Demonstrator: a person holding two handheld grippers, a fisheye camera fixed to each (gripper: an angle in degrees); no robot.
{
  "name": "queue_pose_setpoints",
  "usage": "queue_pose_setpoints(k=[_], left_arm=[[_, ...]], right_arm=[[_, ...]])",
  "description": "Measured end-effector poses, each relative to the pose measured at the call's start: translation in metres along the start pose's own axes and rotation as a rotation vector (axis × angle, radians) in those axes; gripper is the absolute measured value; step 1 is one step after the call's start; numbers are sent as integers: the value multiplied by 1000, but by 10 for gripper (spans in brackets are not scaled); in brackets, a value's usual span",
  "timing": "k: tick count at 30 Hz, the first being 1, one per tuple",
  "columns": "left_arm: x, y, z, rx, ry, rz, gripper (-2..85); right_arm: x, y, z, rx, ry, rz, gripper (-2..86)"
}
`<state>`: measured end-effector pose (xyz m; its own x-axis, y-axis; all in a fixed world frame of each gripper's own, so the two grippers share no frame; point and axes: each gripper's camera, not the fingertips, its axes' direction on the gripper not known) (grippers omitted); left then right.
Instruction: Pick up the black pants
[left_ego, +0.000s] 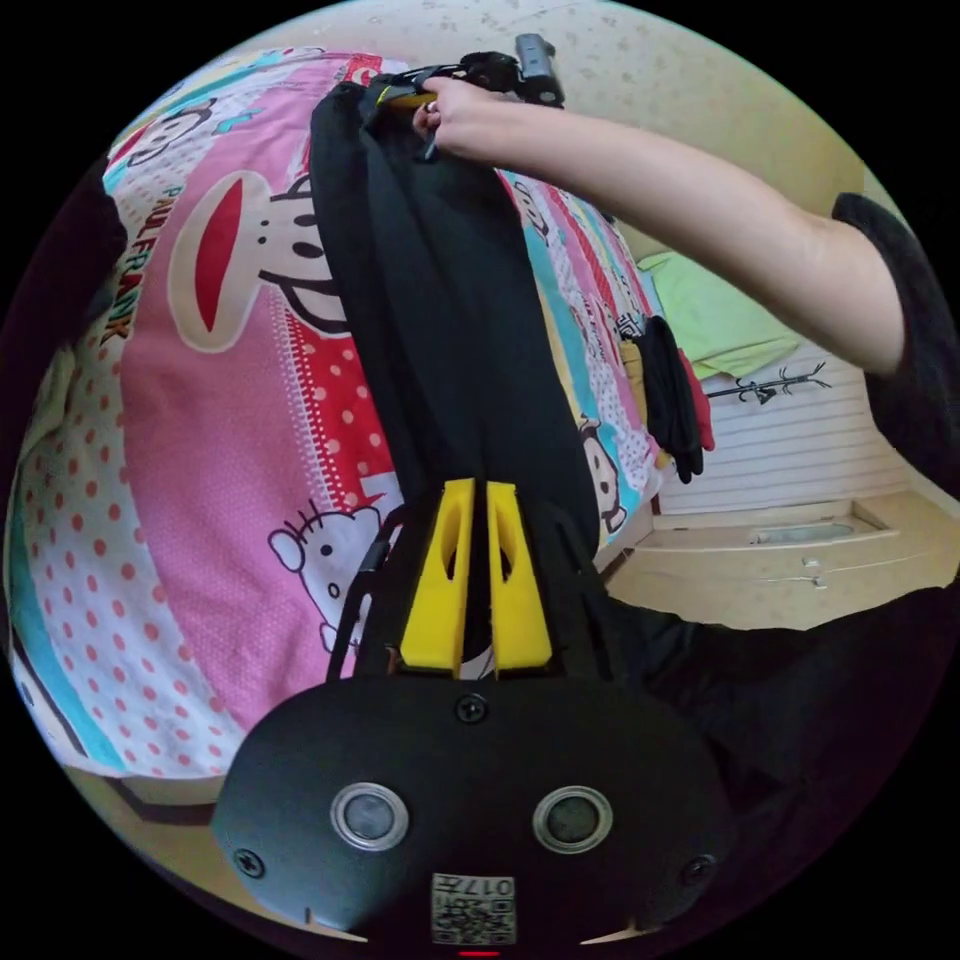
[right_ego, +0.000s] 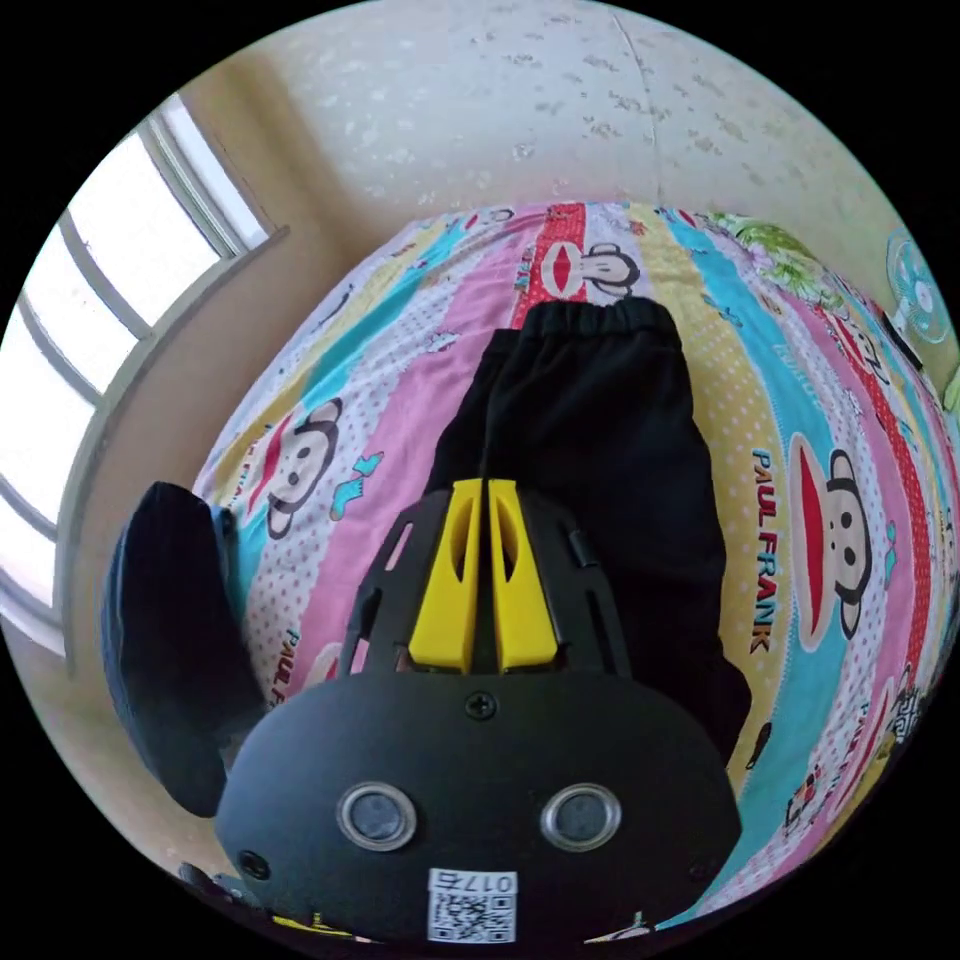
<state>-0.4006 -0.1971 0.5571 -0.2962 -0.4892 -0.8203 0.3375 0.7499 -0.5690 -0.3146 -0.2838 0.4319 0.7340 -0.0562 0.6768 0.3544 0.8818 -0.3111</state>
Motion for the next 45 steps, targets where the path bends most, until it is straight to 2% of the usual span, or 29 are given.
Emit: queue_pose_setpoints(k=[4, 6, 8, 11, 12, 15, 16, 17, 19, 23, 29, 32, 34, 38, 42, 45], left_arm=[[-9, 22, -19, 39, 127, -34, -5], [-16, 30, -25, 60, 128, -65, -3], [-28, 36, -25, 55, 133, -121, 3], [-45, 48, -32, 46, 103, -188, 39], [-51, 53, -36, 52, 131, -199, 88], [-71, 60, -38, 87, 339, -237, 138], [-77, 61, -38, 121, 384, -258, 141], [-79, 60, -37, 131, 398, -261, 141], [-83, 55, -29, 128, 402, -242, 137], [-83, 56, -10, 135, 460, -239, 128], [-83, 57, 17, 163, 564, -294, 110], [-82, 57, 33, 155, 594, -309, 72], [-74, 64, 44, 115, 633, -342, 48], [-28, 94, 19, 193, 676, -264, 40], [82, 130, -44, 224, 644, -12, 38], [168, 146, -100, 285, 652, 160, 38]], right_arm=[[-24, -23, -21, 42, -152, -6, 20], [-29, -34, -5, -22, -184, -14, 24], [-27, -35, 26, -183, -96, -8, 34], [-11, -17, -7, -182, -136, -60, 55], [-5, -10, -21, -170, -153, -68, 59], [43, 35, -87, -208, -306, -67, 95], [69, 61, -107, -260, -424, -52, 110], [96, 90, -123, -334, -537, -21, 124], [130, 141, -144, -419, -643, 36, 146], [170, 250, -179, -594, -694, 227, 175], [174, 294, -176, -401, -992, 411, 149], [157, 284, -150, -481, -1150, 385, 99], [144, 279, -155, -515, -1130, 329, 62], [119, 273, -242, -434, -1135, 186, 20], [77, 273, -356, -379, -1174, 34, 7], [42, 254, -463, -240, -1225, -130, 2]])
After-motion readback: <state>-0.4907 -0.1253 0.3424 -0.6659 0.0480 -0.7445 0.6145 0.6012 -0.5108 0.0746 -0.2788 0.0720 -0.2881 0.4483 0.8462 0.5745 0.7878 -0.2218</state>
